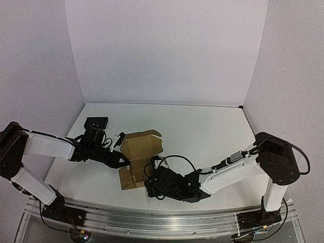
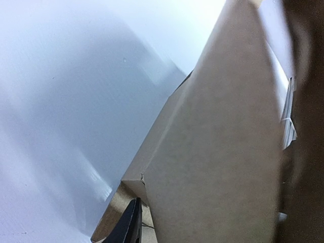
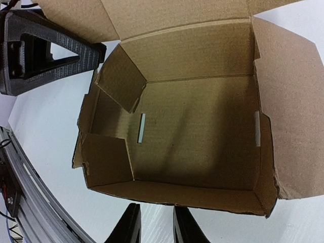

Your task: Fold the paper box

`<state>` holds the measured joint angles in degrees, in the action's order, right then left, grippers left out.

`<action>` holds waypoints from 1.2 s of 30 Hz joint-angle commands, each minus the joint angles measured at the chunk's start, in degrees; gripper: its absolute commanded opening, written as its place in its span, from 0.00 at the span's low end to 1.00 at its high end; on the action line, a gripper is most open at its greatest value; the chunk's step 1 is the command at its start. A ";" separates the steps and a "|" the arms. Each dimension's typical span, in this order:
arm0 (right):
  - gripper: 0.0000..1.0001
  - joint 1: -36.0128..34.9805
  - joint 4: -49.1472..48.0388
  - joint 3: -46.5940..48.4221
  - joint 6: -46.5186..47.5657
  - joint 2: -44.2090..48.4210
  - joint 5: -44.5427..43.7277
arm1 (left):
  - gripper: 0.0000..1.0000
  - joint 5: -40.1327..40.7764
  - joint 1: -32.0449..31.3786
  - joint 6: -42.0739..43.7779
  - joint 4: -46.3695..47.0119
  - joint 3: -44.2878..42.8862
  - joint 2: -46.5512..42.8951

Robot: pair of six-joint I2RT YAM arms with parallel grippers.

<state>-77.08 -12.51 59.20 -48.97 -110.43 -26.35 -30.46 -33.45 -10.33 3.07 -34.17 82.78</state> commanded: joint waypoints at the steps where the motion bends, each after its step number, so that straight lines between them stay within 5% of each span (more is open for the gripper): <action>1: 0.25 -0.01 -0.95 -0.48 -0.91 -0.75 -0.97 | 0.21 -0.59 -0.27 1.59 -2.65 -3.05 -0.71; 18: 0.25 0.35 -1.11 0.03 0.71 -1.16 -0.78 | 0.32 0.61 -0.21 6.57 -13.26 -1.71 -11.48; 29: 0.26 0.43 -1.81 0.17 1.76 -1.55 -0.93 | 0.39 -11.36 -0.23 14.93 -10.98 4.15 -25.64; 36: 0.26 0.53 -2.90 -0.40 1.82 -1.69 -0.97 | 0.44 -5.12 -6.20 18.71 -12.45 0.53 -18.57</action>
<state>-76.81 -13.33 59.13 -47.70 -111.42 -26.57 -38.89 -35.41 4.05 -8.74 -30.59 58.46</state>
